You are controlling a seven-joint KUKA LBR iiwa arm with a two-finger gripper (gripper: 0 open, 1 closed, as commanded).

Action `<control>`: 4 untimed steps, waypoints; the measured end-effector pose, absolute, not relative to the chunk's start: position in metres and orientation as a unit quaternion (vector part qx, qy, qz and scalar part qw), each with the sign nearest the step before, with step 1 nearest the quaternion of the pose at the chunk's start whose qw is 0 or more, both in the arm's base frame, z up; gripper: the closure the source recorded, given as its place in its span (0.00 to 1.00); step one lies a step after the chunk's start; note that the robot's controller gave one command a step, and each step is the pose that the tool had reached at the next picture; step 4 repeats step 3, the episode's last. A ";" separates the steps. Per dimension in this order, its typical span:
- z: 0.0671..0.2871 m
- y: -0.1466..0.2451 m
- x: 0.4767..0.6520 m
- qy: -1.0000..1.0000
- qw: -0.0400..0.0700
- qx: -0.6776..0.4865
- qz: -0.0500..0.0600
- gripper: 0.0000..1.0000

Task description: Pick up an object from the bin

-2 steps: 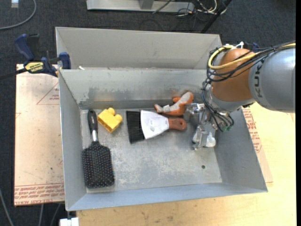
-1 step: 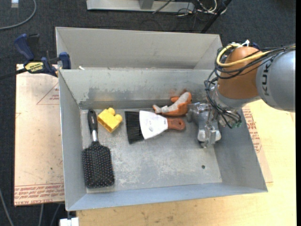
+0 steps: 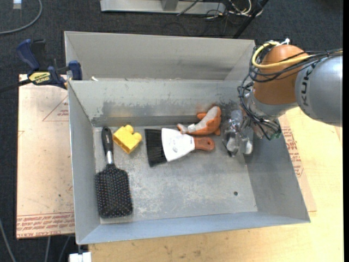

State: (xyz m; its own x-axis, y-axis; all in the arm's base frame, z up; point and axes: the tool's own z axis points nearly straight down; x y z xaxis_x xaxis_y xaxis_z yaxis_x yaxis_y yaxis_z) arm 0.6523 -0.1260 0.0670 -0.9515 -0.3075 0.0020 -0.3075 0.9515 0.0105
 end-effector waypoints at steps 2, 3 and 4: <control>0.114 -0.128 0.653 -0.987 0.001 0.159 -0.005 1.00; 0.182 -0.125 0.651 -0.987 0.000 0.160 -0.005 1.00; 0.182 -0.125 0.651 -0.987 0.000 0.160 -0.005 1.00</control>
Offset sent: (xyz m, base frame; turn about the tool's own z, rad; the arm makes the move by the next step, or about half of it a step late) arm 0.0006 -0.0035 0.0663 -0.0121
